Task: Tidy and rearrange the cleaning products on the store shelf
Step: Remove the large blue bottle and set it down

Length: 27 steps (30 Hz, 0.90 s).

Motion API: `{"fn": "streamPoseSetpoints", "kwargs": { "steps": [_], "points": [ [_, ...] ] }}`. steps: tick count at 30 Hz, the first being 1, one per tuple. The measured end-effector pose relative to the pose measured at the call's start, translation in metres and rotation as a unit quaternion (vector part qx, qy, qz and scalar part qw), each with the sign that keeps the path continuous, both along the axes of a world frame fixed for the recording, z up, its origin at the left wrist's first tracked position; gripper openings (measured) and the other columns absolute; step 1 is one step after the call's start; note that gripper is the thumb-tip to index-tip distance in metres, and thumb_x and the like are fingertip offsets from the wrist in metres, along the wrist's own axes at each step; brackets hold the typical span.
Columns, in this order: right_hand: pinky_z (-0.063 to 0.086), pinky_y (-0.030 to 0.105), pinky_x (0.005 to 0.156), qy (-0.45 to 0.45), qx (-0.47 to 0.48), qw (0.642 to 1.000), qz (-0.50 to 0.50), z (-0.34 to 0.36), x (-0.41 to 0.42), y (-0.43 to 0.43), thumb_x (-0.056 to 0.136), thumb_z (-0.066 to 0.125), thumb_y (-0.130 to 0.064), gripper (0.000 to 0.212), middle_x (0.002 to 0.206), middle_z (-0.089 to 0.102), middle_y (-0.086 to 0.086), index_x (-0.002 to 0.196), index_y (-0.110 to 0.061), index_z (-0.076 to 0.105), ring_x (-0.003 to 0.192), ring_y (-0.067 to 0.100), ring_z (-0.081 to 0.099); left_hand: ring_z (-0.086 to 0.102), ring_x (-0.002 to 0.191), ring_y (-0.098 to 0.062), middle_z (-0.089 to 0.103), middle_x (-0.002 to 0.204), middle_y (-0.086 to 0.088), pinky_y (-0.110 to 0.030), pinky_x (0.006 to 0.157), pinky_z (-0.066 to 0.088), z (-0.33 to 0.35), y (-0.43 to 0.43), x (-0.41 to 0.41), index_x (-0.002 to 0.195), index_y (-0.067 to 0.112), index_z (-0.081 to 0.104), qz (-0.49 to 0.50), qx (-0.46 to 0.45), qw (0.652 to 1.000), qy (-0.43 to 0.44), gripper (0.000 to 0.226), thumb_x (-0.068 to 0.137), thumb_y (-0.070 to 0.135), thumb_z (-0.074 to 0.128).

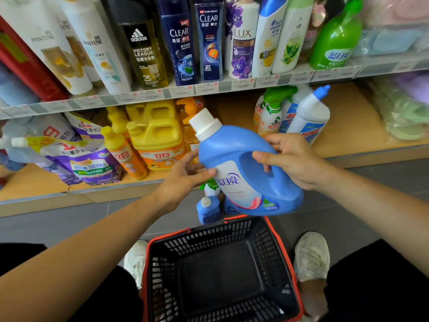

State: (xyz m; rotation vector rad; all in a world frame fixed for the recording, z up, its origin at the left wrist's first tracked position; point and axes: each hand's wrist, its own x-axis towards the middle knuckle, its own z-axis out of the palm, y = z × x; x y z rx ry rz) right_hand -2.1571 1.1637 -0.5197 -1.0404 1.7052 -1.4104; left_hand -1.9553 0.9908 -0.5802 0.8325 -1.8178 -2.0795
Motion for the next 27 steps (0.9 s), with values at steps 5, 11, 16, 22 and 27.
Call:
{"fn": "streamPoseSetpoints", "kwargs": {
  "steps": [5,11,16,22,27],
  "points": [
    [0.047,0.03,0.064,-0.033,-0.016,0.999,-0.012,0.007,0.006,0.002,0.09,0.068,-0.003,0.002,0.059,0.061,0.007,0.092,-0.002,0.068,0.062,0.025,0.053,0.067,0.114,-0.011,0.072,0.123,0.005,-0.032,0.091,0.054,-0.017,0.023,-0.009,0.134,0.028,0.054,-0.069,0.034,0.996,-0.04,0.059,0.081,0.028,0.08],
    [0.049,0.022,0.064,-0.089,-0.026,0.995,-0.043,0.015,0.007,0.006,0.093,0.063,-0.002,0.011,0.063,0.061,0.004,0.087,-0.01,0.069,0.06,0.017,0.055,0.065,0.12,-0.021,0.07,0.128,0.003,-0.042,0.099,0.053,-0.018,0.034,-0.025,0.135,0.023,0.055,-0.068,0.117,0.99,-0.038,0.059,0.08,0.029,0.075],
    [0.053,0.025,0.063,-0.175,0.002,0.979,-0.1,0.012,0.002,0.007,0.096,0.061,-0.006,0.011,0.073,0.064,0.004,0.087,-0.003,0.066,0.059,0.013,0.056,0.07,0.107,-0.024,0.072,0.123,-0.003,-0.045,0.084,0.058,-0.016,0.033,-0.028,0.126,0.022,0.064,-0.054,0.169,0.984,-0.021,0.045,0.083,0.03,0.075],
    [0.054,0.028,0.057,-0.327,-0.008,0.926,-0.187,0.011,-0.001,0.001,0.095,0.063,-0.006,0.012,0.069,0.06,0.008,0.088,0.003,0.063,0.057,0.016,0.057,0.07,0.108,-0.031,0.071,0.121,-0.006,-0.046,0.097,0.054,-0.006,0.002,-0.02,0.124,0.019,0.063,-0.036,0.167,0.985,0.016,0.043,0.082,0.016,0.074],
    [0.055,0.03,0.058,-0.28,0.031,0.942,-0.183,0.001,0.012,-0.001,0.093,0.063,0.001,0.008,0.07,0.058,0.013,0.088,0.007,0.062,0.057,0.019,0.058,0.065,0.12,-0.029,0.065,0.133,-0.008,-0.043,0.097,0.055,0.001,0.026,-0.028,0.132,0.018,0.062,-0.076,0.109,0.991,0.015,0.06,0.076,0.007,0.081]
  ]
}}
